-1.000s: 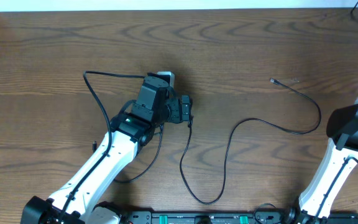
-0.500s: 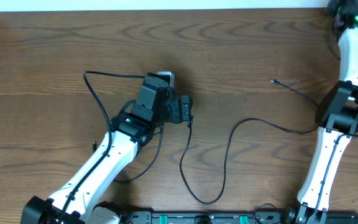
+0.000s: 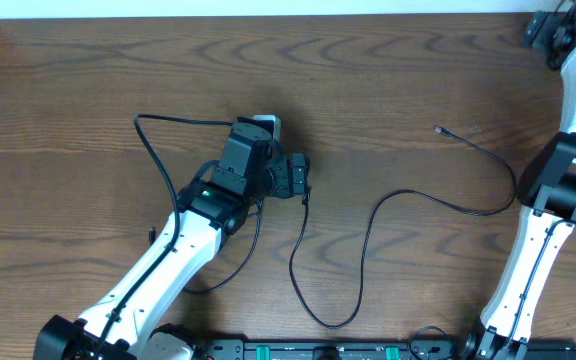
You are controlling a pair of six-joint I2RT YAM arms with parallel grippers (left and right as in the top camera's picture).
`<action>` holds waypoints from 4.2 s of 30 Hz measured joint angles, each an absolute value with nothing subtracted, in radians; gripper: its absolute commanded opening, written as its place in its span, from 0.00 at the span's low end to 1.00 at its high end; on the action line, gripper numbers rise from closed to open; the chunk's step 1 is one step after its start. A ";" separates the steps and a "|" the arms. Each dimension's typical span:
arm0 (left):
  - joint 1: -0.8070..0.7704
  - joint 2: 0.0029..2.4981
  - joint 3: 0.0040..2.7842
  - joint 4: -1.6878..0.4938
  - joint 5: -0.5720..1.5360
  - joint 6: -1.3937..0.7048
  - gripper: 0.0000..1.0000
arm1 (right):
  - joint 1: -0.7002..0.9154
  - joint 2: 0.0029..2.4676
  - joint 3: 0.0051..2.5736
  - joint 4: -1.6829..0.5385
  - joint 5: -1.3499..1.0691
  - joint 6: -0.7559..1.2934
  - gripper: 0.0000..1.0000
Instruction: Untangle cables
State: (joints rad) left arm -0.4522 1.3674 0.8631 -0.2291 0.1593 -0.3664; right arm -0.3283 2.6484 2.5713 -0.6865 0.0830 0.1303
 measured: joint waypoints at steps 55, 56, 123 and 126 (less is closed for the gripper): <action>-0.452 1.367 0.863 -0.229 0.159 -0.366 0.98 | -0.549 2.123 2.694 -1.301 -0.295 0.174 0.01; -0.452 1.367 0.863 -0.229 0.159 -0.366 0.98 | -0.545 2.107 2.694 -1.309 -0.292 0.174 0.01; -0.452 1.367 0.863 -0.229 0.159 -0.366 0.98 | -0.508 2.366 2.685 -0.904 0.197 0.081 0.08; -0.452 1.367 0.863 -0.229 0.159 -0.366 0.98 | -0.518 2.373 2.678 -1.114 0.099 0.118 0.19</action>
State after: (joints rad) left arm -0.4522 1.3674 0.8631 -0.2287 0.1593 -0.3664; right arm -0.5179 2.3730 2.6781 -1.1145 0.0986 0.1184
